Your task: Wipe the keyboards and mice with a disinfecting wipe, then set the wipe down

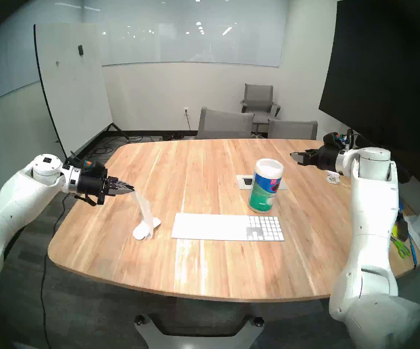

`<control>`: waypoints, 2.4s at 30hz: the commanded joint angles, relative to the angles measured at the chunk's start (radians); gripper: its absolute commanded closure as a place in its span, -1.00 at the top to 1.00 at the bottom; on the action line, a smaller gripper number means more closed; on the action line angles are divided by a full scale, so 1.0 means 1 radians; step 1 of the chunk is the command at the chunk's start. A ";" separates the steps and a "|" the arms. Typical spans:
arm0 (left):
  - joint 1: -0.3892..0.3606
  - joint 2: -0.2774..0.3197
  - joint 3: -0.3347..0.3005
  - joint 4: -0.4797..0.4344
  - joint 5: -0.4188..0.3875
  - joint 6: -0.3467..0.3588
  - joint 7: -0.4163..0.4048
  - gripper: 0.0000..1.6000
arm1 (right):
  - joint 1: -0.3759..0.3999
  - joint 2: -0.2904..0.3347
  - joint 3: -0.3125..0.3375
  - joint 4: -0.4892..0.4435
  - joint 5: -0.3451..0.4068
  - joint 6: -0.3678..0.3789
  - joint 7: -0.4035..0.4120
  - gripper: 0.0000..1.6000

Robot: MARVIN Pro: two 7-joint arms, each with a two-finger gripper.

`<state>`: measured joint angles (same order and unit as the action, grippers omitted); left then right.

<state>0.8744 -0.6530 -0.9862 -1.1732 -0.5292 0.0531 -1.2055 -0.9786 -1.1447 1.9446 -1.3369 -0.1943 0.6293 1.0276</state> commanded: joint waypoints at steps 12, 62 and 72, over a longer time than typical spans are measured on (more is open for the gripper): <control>0.016 0.071 -0.021 -0.148 -0.037 0.026 -0.068 -1.00 | 0.011 0.003 0.001 -0.003 0.002 -0.003 0.000 1.00; 0.399 0.227 0.200 -0.480 -0.138 0.111 -0.109 -1.00 | 0.017 0.005 0.001 0.002 0.003 -0.006 0.001 1.00; 0.385 0.258 0.146 -0.600 -0.185 0.093 -0.086 -1.00 | 0.020 0.006 0.001 0.000 0.003 -0.008 0.001 1.00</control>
<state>1.2766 -0.4238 -0.7925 -1.6893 -0.6701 0.1593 -1.3052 -0.9819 -1.1443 1.9447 -1.3185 -0.1943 0.6258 1.0281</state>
